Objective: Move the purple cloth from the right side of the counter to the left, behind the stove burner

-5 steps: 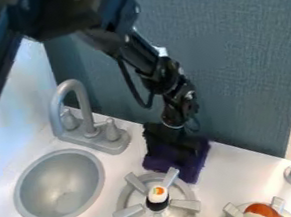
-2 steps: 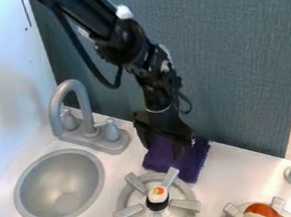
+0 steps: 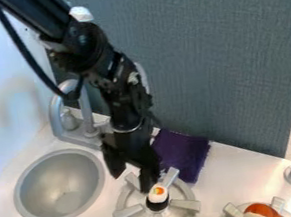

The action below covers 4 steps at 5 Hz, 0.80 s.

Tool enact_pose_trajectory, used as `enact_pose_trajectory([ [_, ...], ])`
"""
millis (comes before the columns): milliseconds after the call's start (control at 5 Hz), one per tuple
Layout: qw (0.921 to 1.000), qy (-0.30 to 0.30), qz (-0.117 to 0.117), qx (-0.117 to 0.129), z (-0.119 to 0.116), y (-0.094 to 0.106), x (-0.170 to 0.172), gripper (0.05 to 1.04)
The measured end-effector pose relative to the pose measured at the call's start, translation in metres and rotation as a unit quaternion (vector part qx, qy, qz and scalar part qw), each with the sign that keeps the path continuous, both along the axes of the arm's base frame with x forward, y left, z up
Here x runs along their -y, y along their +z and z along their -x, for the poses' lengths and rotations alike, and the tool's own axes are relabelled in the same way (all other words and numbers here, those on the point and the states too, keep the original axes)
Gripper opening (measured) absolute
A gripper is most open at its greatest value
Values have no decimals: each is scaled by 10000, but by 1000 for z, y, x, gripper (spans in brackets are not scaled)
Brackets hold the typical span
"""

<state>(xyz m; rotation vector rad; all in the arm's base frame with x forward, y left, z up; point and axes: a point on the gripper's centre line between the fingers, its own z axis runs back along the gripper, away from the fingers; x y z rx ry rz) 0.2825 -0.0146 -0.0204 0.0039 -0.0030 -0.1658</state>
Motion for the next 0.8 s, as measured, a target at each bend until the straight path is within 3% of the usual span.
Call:
enact_pose_trajectory([
  [200,9997,-82,-175,-119,18,-2,-7,1000],
  [800,9997,-54,-189,-109,18,-2,-7,1000],
])
